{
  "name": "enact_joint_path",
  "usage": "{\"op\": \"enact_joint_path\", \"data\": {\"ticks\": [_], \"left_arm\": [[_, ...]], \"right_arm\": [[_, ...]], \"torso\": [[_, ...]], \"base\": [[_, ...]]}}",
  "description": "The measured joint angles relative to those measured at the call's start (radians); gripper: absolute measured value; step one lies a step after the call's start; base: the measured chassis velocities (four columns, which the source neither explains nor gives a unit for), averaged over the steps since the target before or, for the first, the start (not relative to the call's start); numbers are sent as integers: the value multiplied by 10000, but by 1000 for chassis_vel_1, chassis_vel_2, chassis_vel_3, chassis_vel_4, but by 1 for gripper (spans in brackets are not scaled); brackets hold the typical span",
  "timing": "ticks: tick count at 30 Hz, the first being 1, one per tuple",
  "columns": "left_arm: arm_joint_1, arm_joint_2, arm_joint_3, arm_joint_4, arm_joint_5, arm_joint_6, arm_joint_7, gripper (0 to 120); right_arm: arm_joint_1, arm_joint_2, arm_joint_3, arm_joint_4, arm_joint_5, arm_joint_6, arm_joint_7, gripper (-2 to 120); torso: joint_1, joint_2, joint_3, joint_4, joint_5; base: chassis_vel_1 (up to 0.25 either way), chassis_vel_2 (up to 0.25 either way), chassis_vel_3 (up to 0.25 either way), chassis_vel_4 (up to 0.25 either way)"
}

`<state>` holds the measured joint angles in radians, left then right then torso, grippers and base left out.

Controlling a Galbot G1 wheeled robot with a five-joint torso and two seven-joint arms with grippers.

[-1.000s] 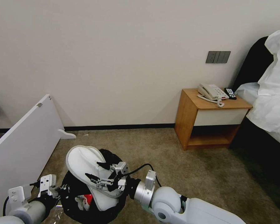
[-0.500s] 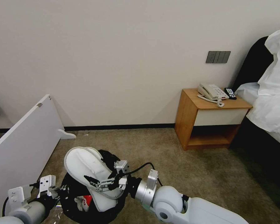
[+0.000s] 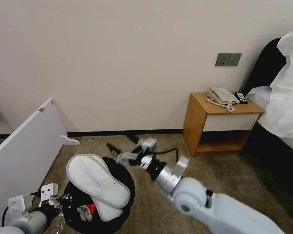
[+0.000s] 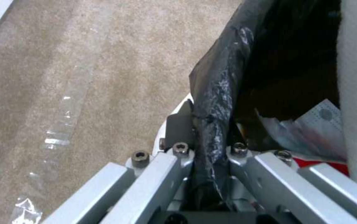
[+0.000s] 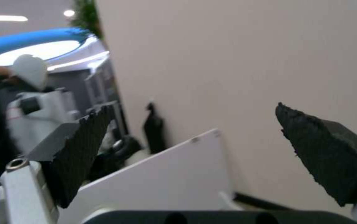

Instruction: Pick up the trash bin, then pick up the garbage from the floor and place it into the trash bin.

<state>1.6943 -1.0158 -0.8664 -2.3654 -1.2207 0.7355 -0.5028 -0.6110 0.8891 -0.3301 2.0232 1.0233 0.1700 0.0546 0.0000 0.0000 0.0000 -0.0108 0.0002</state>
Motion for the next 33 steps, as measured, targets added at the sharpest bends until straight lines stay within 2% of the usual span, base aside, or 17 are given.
{"op": "enact_joint_path", "data": {"ticks": [6, 9, 16, 19, 20, 21, 25, 27, 28, 33], "left_arm": [[6, -30, -75, 4, 36, 0, -1, 2], [27, -31, -132, 3, 38, 0, 0, 2], [39, -126, -250, 6, 137, -1, 16, 2], [-5, -215, -324, 42, 334, 0, 86, 2], [-5, -215, -324, 42, 334, 0, 86, 2], [-17, -238, -366, 59, 346, -1, 97, 2], [-35, -283, -447, 69, 339, -1, 110, 2], [-36, -337, -468, 69, 336, -1, 121, 2], [-35, -373, -476, 68, 345, 0, 134, 2], [-25, -425, -480, 73, 443, -1, 172, 2]], "right_arm": [[-743, -390, 1190, -241, 51, 53, 488, 100], [-1539, -690, 1966, -479, 21, 192, 713, 100], [-2676, -775, 3295, -657, -432, -133, 1341, 100], [-4008, -795, 4656, -457, -1425, -1050, 2309, 100], [-4008, -795, 4656, -457, -1425, -1050, 2309, 100], [-4579, -795, 5160, -339, -1774, -1200, 2461, 100], [-6026, -531, 6487, -40, -2800, -1304, 2495, 100], [-6269, -448, 6708, 19, -3035, -1358, 2516, 100], [-6958, -169, 7341, 214, -3701, -1630, 2556, 100], [-7950, 332, 8255, 979, -4618, -2403, 2498, 100]], "torso": [[0, 0, 0, 1, -1], [0, 0, 0, -2, 0], [0, 0, 0, 5, 0], [0, 0, 0, -1, -1], [0, 0, 0, -1, -1], [0, 0, 0, -2, -1], [0, 0, -1, -1, -1], [0, 0, 0, -2, -1], [0, 0, -1, -4, 0], [0, 1, -1, 1, -4]], "base": [[0, 0, 0, 0], [0, 0, 0, 0], [0, 0, 0, 0], [0, 0, 0, 0], [0, 0, 0, 0], [0, 0, 0, 0], [0, 0, 0, 0], [0, 0, 0, 0], [0, 0, 0, 0], [0, 0, 0, 0]]}}
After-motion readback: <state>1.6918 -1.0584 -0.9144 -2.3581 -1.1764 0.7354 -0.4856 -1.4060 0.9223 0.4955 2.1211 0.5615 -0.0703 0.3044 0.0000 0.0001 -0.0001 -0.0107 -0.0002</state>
